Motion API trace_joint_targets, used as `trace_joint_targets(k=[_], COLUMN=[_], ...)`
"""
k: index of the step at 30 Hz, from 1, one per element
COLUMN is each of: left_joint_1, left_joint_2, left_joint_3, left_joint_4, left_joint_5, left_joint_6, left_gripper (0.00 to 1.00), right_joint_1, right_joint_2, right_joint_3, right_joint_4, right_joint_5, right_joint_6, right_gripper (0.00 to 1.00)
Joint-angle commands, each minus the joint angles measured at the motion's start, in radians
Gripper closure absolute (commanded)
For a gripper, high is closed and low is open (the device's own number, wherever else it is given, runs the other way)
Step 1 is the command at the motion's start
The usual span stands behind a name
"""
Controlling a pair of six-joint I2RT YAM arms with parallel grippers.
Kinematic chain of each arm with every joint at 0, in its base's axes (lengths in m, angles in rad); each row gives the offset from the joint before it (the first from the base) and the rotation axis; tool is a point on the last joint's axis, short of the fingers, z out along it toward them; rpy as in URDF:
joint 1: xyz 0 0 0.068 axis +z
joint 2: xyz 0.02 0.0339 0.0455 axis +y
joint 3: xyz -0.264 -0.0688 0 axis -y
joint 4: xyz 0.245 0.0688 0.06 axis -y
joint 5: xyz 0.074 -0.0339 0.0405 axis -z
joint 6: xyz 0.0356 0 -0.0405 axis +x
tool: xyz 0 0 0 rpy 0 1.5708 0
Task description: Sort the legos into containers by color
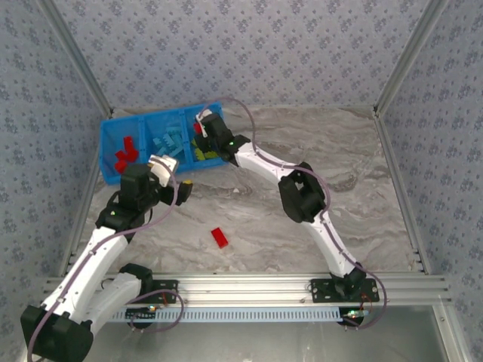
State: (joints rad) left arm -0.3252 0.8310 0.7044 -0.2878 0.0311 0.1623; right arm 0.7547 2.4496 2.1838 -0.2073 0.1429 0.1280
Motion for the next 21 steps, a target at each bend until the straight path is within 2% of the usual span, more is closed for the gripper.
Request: trace_joint_targets(k=[1, 3, 9, 12, 14, 17, 21], left_joint_1=[0.008, 0.012, 0.052, 0.093, 0.139, 0.25, 0.399], left_joint_2=[-0.017, -0.021, -0.028, -0.022, -0.007, -0.004, -0.034], left_joint_3=[0.04, 0.037, 0.039, 0.059, 0.103, 0.149, 0.164], left_joint_4=[0.005, 0.006, 0.012, -0.008, -0.047, -0.075, -0.074], left_joint_5=[-0.041, -0.052, -0.157, -0.173, -0.14, -0.03, 0.088], left_joint_6=[-0.017, -0.016, -0.076, -0.174, -0.243, -0.335, -0.48], left_gripper=[0.01, 0.01, 0.01, 0.01, 0.01, 0.01, 0.01], right_joint_1=[0.006, 0.006, 0.029, 0.049, 0.063, 0.088, 0.153], right_joint_2=[0.015, -0.008, -0.166, -0.299, -0.378, -0.422, -0.432], right_joint_3=[0.102, 0.076, -0.086, -0.278, -0.389, -0.441, -0.48], right_joint_4=[-0.154, -0.143, -0.088, 0.034, 0.12, 0.149, 0.221], right_joint_5=[0.007, -0.004, -0.049, -0.134, -0.209, -0.298, -0.334], right_joint_6=[-0.018, -0.012, -0.035, -0.07, -0.104, -0.112, -0.096], right_gripper=[0.74, 0.86, 0.8, 0.78, 0.76, 0.76, 0.76])
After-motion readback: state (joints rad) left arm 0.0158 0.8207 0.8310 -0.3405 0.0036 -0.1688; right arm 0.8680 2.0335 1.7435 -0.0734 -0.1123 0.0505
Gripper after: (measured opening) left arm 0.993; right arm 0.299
